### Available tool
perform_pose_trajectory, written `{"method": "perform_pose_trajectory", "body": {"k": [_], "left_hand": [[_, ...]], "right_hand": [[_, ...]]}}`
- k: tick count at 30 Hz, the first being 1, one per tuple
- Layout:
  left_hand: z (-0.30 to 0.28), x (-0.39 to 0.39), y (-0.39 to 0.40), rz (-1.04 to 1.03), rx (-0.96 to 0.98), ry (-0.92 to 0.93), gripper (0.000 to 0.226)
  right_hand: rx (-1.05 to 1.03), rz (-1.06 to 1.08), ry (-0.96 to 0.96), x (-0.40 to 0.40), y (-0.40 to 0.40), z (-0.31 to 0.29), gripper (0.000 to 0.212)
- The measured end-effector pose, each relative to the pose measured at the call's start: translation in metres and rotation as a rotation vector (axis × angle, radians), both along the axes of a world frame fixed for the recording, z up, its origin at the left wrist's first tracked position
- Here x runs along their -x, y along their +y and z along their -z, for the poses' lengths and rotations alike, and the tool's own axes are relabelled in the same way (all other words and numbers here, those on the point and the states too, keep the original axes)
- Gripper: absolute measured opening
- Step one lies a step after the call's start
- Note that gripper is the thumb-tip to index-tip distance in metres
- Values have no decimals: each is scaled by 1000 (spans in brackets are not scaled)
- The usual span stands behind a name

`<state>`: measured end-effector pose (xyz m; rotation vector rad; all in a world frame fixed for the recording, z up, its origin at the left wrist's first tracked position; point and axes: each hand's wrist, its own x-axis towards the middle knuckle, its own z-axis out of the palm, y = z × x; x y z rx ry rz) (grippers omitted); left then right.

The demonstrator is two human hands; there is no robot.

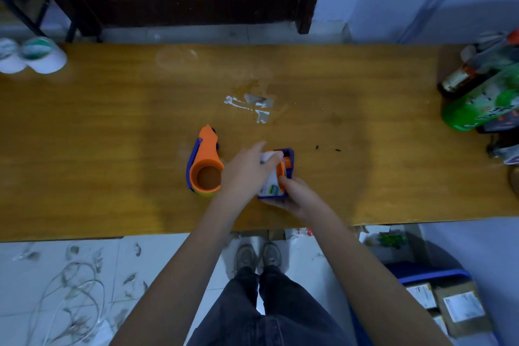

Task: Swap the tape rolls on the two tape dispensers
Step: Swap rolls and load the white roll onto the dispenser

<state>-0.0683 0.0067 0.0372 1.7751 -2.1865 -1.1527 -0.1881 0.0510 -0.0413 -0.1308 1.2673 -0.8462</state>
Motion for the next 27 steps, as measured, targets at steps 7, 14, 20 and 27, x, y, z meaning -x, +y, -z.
{"method": "perform_pose_trajectory", "body": {"k": [7, 14, 20, 27], "left_hand": [[19, -33, 31, 334, 854, 18, 54], [14, -33, 27, 304, 963, 87, 29], [0, -37, 16, 548, 956, 46, 32], [-8, -32, 12, 707, 929, 13, 35]], "right_hand": [[8, 337, -290, -9, 0, -19, 23], [-27, 327, -458, -15, 8, -37, 25], [-114, 239, -426, -18, 14, -43, 25], [-209, 135, -384, -12, 17, -47, 20]]}}
